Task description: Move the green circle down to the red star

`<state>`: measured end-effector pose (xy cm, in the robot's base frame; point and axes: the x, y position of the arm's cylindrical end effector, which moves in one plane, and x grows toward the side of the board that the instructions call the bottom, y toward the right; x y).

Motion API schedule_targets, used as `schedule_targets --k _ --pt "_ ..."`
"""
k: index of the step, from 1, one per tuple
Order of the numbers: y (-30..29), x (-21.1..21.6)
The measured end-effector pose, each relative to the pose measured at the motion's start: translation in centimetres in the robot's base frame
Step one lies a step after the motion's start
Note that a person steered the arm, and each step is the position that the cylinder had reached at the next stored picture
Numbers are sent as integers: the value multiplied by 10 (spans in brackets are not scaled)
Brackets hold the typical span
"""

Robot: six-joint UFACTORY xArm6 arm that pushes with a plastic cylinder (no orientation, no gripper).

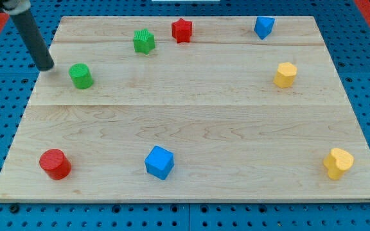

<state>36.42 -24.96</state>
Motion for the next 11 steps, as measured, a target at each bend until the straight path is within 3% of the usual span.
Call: schedule_targets --k 1,2,3,4,5,7,11 --pt "79 0" --pt "102 7" --pt "78 54" --pt "111 49" --pt "142 -1" --pt "207 6" --pt "438 -42"
